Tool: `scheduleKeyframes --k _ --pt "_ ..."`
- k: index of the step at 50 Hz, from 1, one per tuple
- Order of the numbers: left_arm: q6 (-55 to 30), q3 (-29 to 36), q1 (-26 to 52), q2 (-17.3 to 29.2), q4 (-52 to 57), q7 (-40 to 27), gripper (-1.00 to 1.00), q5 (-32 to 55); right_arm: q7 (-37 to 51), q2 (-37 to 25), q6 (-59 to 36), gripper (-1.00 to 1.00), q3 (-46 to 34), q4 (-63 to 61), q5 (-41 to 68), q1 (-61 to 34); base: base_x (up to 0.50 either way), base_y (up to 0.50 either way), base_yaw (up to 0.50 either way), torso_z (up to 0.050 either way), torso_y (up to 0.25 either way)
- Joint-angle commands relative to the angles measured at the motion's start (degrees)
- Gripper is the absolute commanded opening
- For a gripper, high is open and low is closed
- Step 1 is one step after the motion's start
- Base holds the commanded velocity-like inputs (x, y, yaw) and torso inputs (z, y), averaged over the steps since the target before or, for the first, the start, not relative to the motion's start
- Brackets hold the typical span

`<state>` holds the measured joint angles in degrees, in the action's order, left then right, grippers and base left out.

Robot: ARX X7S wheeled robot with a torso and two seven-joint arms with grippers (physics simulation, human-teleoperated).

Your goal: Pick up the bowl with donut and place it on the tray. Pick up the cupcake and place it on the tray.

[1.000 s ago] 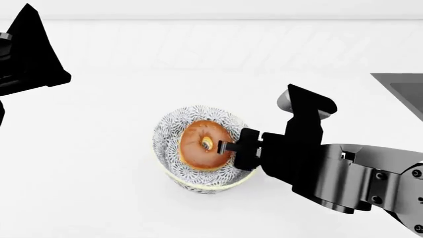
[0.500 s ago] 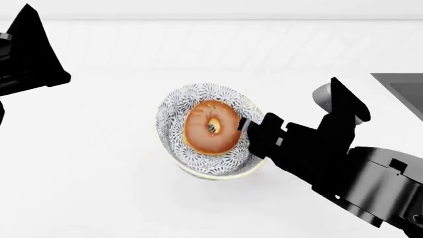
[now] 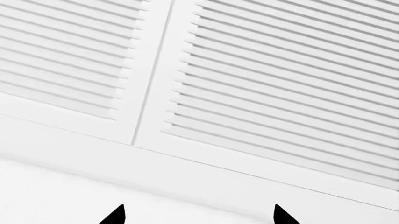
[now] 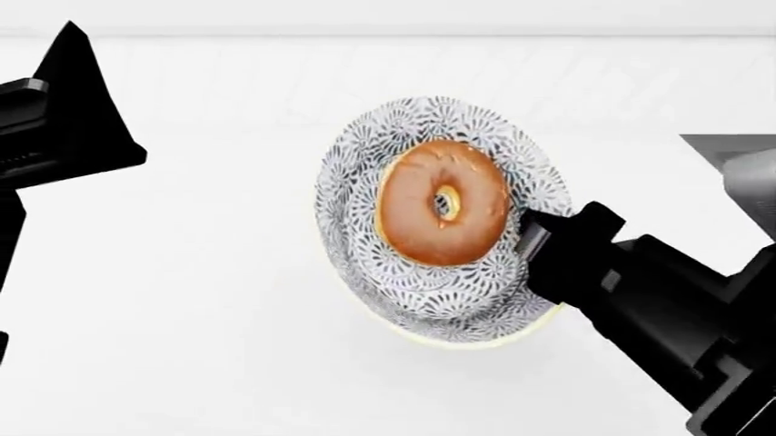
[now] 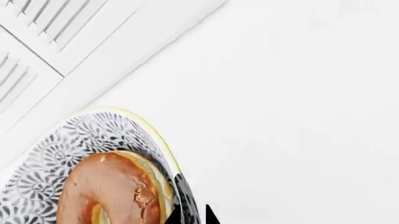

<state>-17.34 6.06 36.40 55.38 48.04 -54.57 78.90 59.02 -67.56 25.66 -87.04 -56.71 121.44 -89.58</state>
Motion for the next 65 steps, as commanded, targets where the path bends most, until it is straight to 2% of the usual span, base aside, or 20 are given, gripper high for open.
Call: scheduleKeyframes --k 1,2,3,9,65 --pt "-0.03 -0.04 -0.3 0.14 0.63 -0.03 1.0 0.13 22.5 9.25 -26.47 -1.0 58.73 -3.28 5.55 29.61 0.0 0.0 0.0 0.0 0.0" --pt "-0.02 -0.11 -0.26 0.22 0.65 -0.06 1.0 0.31 25.35 12.1 -29.9 -1.0 67.32 -3.27 6.97 31.74 0.0 0.0 0.0 0.0 0.0" --pt "0.0 -0.16 -0.24 0.27 0.66 -0.07 1.0 0.42 27.3 14.09 -32.33 -1.0 72.0 -3.26 8.05 32.89 0.0 0.0 0.0 0.0 0.0" --pt "0.06 -0.3 -0.15 0.38 0.61 -0.04 1.0 0.8 27.86 15.49 -35.38 -1.0 77.51 -2.85 8.94 37.18 0.0 -0.43 0.0 0.0 0.0" --pt "0.13 -0.81 -0.16 0.51 0.69 -0.02 1.0 1.3 28.83 18.73 -36.92 -1.0 81.98 -2.48 9.69 39.23 0.0 -0.5 0.0 0.0 0.0"
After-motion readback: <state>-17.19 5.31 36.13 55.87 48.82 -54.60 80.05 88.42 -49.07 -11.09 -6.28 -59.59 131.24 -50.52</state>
